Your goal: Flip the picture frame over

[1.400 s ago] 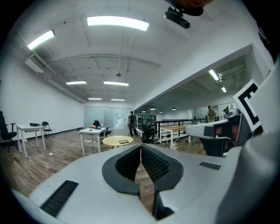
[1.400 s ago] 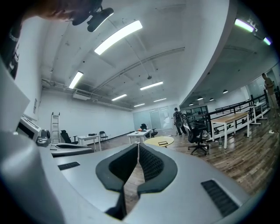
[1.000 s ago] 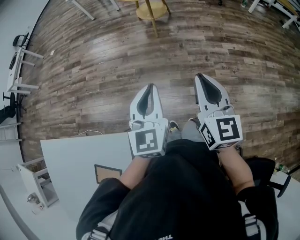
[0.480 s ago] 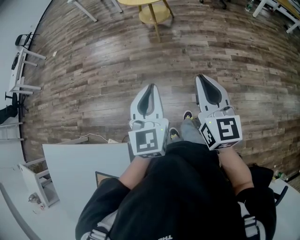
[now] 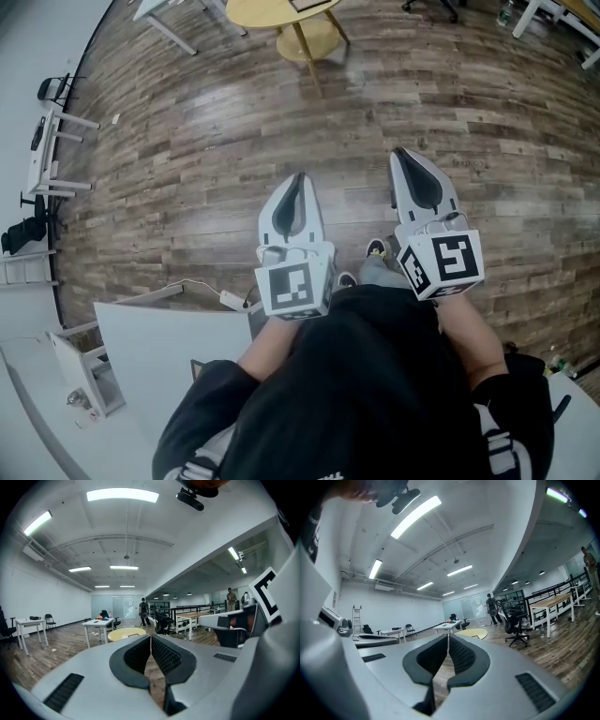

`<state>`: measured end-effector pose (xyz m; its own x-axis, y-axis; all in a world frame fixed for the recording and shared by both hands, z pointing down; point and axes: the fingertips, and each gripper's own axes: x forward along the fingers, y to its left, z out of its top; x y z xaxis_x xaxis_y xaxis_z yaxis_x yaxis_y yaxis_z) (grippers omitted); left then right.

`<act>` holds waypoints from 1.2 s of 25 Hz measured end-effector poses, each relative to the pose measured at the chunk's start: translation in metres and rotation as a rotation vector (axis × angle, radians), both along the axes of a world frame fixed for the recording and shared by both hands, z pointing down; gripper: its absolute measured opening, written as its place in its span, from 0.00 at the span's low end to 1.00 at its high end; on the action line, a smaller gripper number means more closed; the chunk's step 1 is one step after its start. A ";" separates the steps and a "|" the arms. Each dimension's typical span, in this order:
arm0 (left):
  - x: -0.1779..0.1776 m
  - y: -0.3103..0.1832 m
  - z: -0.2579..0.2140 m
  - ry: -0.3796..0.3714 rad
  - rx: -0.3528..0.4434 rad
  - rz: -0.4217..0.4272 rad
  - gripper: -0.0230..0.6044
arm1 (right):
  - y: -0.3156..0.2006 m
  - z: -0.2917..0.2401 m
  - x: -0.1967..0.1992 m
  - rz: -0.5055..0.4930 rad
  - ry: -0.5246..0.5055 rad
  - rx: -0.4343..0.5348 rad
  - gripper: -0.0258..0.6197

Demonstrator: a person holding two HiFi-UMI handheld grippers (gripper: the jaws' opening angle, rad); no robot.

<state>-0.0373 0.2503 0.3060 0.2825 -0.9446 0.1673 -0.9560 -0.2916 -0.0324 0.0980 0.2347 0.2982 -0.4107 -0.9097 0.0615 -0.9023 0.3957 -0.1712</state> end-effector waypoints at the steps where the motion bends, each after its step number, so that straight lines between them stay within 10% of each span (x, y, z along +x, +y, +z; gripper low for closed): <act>1: 0.003 -0.005 0.001 -0.009 -0.002 -0.004 0.08 | -0.006 0.001 0.004 -0.004 -0.007 -0.002 0.08; 19: 0.030 -0.069 0.005 -0.025 -0.021 0.021 0.08 | -0.073 0.016 0.020 -0.005 -0.033 -0.034 0.08; 30: -0.023 -0.159 0.012 -0.010 0.003 0.021 0.08 | -0.159 0.015 -0.032 -0.003 0.019 -0.021 0.08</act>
<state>-0.0607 0.0915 0.3176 0.3004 -0.9391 0.1671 -0.9493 -0.3113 -0.0431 0.0658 0.0761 0.3132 -0.4119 -0.9070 0.0880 -0.9043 0.3949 -0.1622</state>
